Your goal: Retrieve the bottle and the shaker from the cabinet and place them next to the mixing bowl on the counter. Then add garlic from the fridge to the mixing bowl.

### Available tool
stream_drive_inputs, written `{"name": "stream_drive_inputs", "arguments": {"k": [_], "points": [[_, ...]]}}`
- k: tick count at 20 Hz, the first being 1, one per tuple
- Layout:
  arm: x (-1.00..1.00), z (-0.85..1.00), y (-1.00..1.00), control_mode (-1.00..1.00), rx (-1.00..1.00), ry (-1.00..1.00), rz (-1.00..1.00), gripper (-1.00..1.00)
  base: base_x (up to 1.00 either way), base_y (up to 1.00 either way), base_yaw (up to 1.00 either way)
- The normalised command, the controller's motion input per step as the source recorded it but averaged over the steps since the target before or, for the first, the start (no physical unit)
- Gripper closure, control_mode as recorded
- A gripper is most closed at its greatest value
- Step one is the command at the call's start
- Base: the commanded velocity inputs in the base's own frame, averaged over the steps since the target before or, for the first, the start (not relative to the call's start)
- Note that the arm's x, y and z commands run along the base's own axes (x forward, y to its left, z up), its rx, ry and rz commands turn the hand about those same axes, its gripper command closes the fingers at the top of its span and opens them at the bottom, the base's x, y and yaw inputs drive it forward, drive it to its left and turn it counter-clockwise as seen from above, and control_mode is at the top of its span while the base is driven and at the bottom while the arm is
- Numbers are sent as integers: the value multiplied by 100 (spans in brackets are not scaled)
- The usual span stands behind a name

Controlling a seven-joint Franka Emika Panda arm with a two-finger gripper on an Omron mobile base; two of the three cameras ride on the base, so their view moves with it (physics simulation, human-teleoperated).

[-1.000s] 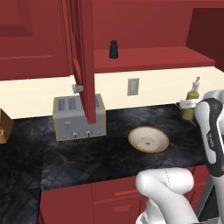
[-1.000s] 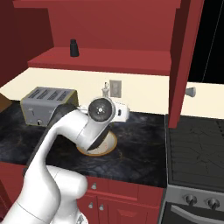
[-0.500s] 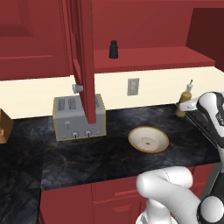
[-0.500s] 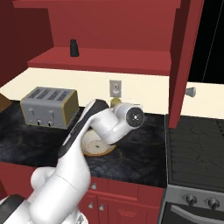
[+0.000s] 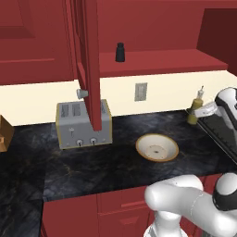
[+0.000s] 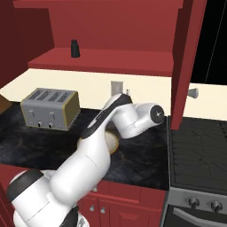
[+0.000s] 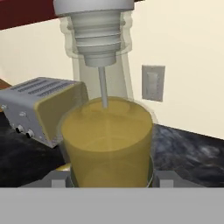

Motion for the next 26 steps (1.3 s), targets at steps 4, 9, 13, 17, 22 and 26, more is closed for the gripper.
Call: {"name": "stream_drive_inputs", "arguments": {"k": [4,9,13,17,22,26], "points": [[33,-84,-8,-100,0,9,0,100,0,0,0],[36,-71,-21,-100,0,2,0,100,0,0,0],[24,-54,-6,-100,0,0,3,100,0,0,0],[7,-38,0,-100,0,0,16,100,0,0,0],[1,-21,0,-100,0,-1,21,100,0,0,0],[3,-28,4,-100,0,0,21,100,0,0,0]]}}
